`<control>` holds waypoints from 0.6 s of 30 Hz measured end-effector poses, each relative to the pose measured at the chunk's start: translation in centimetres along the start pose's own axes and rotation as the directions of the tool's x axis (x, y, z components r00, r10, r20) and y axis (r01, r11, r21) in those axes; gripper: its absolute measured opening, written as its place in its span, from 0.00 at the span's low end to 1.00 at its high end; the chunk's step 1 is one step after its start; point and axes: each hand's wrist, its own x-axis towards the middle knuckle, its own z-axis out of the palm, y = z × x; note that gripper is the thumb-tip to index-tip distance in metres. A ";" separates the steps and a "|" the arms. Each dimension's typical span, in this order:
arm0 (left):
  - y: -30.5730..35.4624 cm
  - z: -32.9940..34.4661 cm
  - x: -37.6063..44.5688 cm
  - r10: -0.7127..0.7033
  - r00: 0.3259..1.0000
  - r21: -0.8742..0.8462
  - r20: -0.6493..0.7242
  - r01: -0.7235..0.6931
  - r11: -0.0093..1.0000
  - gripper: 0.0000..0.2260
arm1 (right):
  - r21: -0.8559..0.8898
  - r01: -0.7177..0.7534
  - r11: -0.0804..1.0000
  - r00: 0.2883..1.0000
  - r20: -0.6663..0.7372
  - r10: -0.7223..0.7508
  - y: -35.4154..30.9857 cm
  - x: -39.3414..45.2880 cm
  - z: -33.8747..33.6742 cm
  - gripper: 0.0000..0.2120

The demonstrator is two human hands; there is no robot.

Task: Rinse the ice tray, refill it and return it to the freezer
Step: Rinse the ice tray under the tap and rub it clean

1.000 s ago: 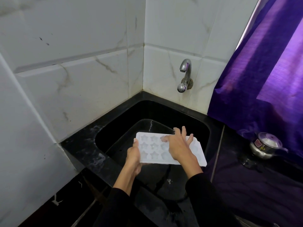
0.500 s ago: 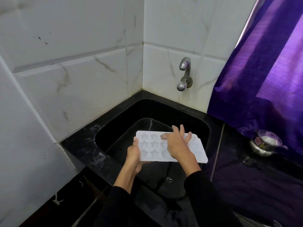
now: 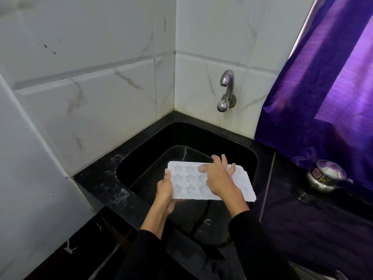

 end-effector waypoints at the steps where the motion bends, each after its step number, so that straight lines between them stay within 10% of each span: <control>1: 0.0 0.0 0.0 -0.003 1.000 0.002 0.003 0.003 1.000 0.20 | 0.014 0.007 1.000 1.000 -0.021 -0.007 0.0 0.0 0.0 0.30; 18: -0.1 0.5 -0.1 0.004 1.000 0.014 -0.002 -0.004 1.000 0.18 | -0.101 0.110 0.989 0.993 -0.031 -0.114 -1.8 0.4 0.9 0.28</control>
